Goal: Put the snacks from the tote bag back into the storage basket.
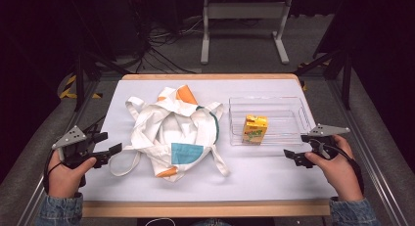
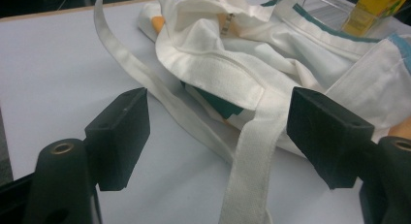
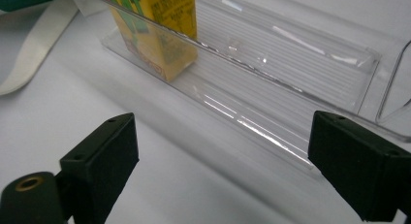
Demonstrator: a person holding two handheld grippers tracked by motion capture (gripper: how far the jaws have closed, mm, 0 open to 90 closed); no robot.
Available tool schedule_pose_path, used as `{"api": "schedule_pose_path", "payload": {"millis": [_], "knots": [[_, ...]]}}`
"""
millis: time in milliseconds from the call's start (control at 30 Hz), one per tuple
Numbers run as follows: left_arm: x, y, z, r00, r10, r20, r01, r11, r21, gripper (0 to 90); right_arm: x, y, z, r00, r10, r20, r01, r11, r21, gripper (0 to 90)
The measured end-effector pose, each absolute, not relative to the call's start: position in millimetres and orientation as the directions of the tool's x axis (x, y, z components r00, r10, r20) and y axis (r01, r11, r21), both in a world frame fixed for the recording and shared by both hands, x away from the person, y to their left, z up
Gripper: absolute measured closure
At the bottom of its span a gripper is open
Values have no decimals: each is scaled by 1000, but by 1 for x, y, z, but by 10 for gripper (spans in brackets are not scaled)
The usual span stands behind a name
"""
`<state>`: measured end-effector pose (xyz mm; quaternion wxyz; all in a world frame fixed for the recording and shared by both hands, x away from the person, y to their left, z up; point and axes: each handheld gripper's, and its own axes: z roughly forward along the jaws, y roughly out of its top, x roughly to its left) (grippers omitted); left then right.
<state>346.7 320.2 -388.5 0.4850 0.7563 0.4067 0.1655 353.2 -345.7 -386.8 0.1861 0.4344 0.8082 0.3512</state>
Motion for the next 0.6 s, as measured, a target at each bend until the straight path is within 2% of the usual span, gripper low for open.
{"api": "schedule_pose_path", "payload": {"millis": [200,467,600], "knots": [[349,326,-392,578,800,-165,495,-183,849,242,355,-346,-395,-525,849,51,646,359,674,111],[350,328,-392,571,803,-170,498,-174,850,241,356,-350,-396,-500,865,32,656,354,667,111],[350,331,-394,552,814,-181,506,-154,849,237,357,-353,-393,-489,872,10,630,345,696,111]]}}
